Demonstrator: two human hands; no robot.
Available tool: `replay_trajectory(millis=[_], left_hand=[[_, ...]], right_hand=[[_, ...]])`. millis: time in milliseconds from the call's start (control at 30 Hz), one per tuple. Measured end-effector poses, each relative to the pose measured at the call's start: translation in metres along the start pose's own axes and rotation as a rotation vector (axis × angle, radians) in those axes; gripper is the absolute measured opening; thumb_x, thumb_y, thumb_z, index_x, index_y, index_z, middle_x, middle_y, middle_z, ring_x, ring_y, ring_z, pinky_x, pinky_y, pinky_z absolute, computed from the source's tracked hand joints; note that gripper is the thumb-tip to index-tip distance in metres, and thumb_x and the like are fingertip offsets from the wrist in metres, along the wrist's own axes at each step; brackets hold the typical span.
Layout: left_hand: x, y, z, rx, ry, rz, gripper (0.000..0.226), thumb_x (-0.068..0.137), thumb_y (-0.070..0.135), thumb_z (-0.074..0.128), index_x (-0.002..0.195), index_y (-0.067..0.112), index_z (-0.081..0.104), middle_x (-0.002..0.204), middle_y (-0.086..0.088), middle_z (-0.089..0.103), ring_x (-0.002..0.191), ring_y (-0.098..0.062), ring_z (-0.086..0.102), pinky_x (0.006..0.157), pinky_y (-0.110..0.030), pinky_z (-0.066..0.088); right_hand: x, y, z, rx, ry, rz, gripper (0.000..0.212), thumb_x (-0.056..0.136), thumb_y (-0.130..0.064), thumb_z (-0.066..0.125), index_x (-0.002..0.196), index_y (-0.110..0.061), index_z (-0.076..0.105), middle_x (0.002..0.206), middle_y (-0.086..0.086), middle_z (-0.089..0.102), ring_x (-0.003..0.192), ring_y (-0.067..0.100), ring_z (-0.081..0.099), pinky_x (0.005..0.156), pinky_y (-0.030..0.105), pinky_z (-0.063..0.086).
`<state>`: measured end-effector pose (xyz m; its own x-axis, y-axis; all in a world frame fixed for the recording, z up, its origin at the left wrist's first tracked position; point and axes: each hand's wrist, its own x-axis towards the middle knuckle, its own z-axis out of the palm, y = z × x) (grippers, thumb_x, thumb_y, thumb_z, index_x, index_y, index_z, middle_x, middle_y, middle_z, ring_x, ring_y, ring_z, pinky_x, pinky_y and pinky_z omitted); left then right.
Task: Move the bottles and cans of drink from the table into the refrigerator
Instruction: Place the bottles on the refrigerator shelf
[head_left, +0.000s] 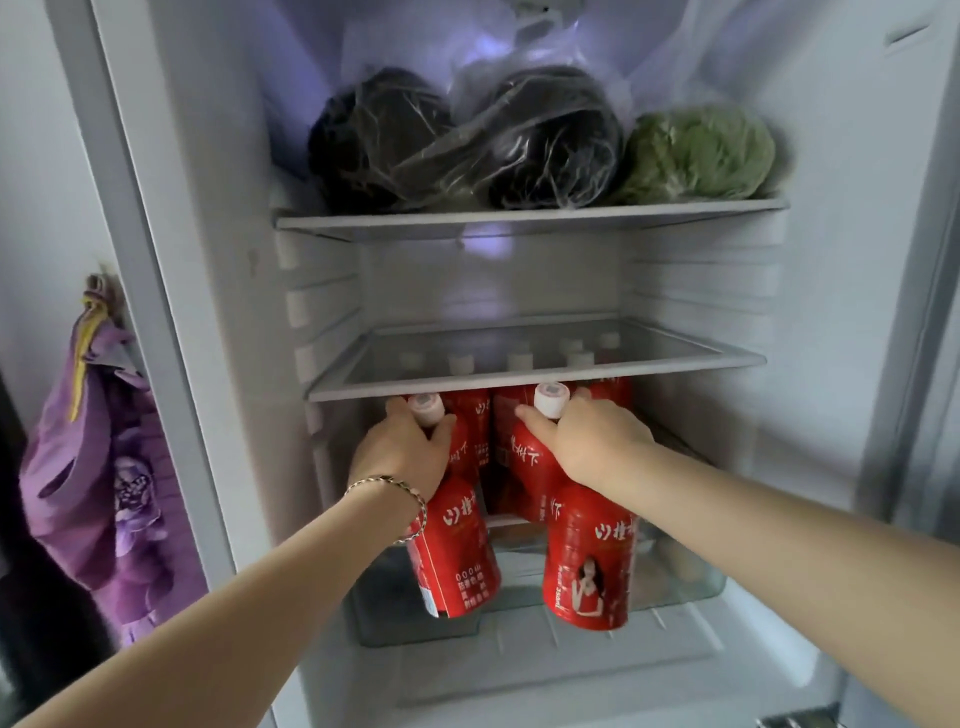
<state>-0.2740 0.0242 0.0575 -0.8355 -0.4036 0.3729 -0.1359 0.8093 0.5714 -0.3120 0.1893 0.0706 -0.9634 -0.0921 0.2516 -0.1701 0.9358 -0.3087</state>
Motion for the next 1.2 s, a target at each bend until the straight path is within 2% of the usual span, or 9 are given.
replay_trajectory(millis=[167, 300, 467, 633, 733, 833, 967, 1100, 1200], left_hand=[[0.012, 0.01, 0.008, 0.071, -0.032, 0.048, 0.039, 0.093, 0.045, 0.046, 0.111, 0.011, 0.054, 0.102, -0.009, 0.064, 0.09, -0.026, 0.06, 0.072, -0.029, 0.044], [0.027, 0.016, 0.015, 0.098, -0.101, 0.062, 0.039, 0.096, 0.042, 0.042, 0.107, 0.009, 0.059, 0.075, -0.002, 0.056, 0.074, -0.019, 0.054, 0.067, -0.028, 0.041], [0.036, 0.009, 0.02, 0.061, -0.113, 0.055, 0.04, 0.097, 0.041, 0.04, 0.116, 0.009, 0.055, 0.094, -0.009, 0.063, 0.09, -0.024, 0.06, 0.07, -0.028, 0.041], [0.036, 0.005, 0.019, 0.009, -0.15, 0.051, 0.042, 0.096, 0.04, 0.043, 0.124, 0.011, 0.051, 0.101, -0.012, 0.064, 0.093, -0.027, 0.062, 0.075, -0.029, 0.046], [0.031, 0.0, 0.016, 0.019, -0.147, 0.092, 0.043, 0.096, 0.038, 0.043, 0.134, 0.017, 0.043, 0.096, -0.01, 0.065, 0.089, -0.026, 0.062, 0.071, -0.026, 0.042], [0.023, -0.003, 0.019, 0.042, -0.174, 0.103, 0.05, 0.096, 0.039, 0.043, 0.14, 0.02, 0.028, 0.084, -0.005, 0.059, 0.076, -0.021, 0.059, 0.065, -0.028, 0.044], [0.019, -0.004, 0.024, 0.012, -0.194, 0.079, 0.059, 0.095, 0.037, 0.044, 0.145, 0.021, 0.016, 0.093, -0.007, 0.06, 0.079, -0.021, 0.061, 0.069, -0.031, 0.049], [0.02, -0.007, 0.024, 0.013, -0.205, 0.085, 0.062, 0.097, 0.036, 0.043, 0.147, 0.021, 0.01, 0.073, 0.0, 0.053, 0.061, -0.011, 0.052, 0.058, -0.026, 0.044], [0.018, -0.006, 0.024, 0.007, -0.207, 0.08, 0.06, 0.097, 0.035, 0.043, 0.146, 0.022, 0.012, 0.07, 0.0, 0.051, 0.057, -0.01, 0.05, 0.05, -0.023, 0.039]], right_hand=[[0.009, -0.003, -0.003, 0.02, -0.106, 0.004, 0.062, 0.087, -0.069, 0.032, 0.085, -0.011, 0.055, 0.066, 0.004, 0.052, 0.067, 0.023, 0.055, 0.053, 0.028, 0.037], [0.019, -0.009, -0.006, -0.035, -0.157, 0.026, 0.064, 0.088, -0.068, 0.032, 0.084, -0.01, 0.057, 0.063, 0.005, 0.053, 0.064, 0.022, 0.054, 0.056, 0.028, 0.037], [0.013, -0.008, 0.004, 0.008, -0.125, -0.015, 0.061, 0.09, -0.067, 0.027, 0.096, -0.016, 0.059, 0.072, 0.006, 0.055, 0.075, 0.024, 0.06, 0.06, 0.03, 0.043], [0.022, -0.013, 0.002, -0.056, -0.143, 0.002, 0.047, 0.098, -0.052, 0.026, 0.125, -0.026, 0.054, 0.088, 0.009, 0.059, 0.081, 0.024, 0.06, 0.062, 0.029, 0.045], [0.032, -0.018, 0.007, -0.013, -0.099, 0.06, 0.061, 0.095, -0.06, 0.024, 0.118, -0.016, 0.059, 0.084, 0.006, 0.059, 0.077, 0.022, 0.059, 0.056, 0.028, 0.043], [0.036, -0.02, 0.018, -0.012, -0.051, 0.032, 0.051, 0.099, -0.048, 0.031, 0.139, -0.019, 0.04, 0.11, 0.013, 0.061, 0.096, 0.026, 0.063, 0.071, 0.032, 0.051], [0.016, -0.013, 0.021, 0.087, -0.02, 0.036, 0.086, 0.082, -0.072, 0.038, 0.131, -0.002, 0.04, 0.103, 0.013, 0.064, 0.089, 0.027, 0.064, 0.064, 0.032, 0.049], [-0.014, 0.02, 0.006, -0.019, 0.136, -0.094, 0.067, 0.086, -0.062, 0.049, 0.124, -0.008, 0.035, 0.078, 0.002, 0.058, 0.067, 0.021, 0.059, 0.052, 0.03, 0.044], [-0.007, 0.04, -0.018, -0.071, 0.302, -0.038, 0.051, 0.091, -0.049, 0.05, 0.121, -0.009, 0.038, 0.079, 0.006, 0.059, 0.077, 0.03, 0.064, 0.058, 0.031, 0.046]])
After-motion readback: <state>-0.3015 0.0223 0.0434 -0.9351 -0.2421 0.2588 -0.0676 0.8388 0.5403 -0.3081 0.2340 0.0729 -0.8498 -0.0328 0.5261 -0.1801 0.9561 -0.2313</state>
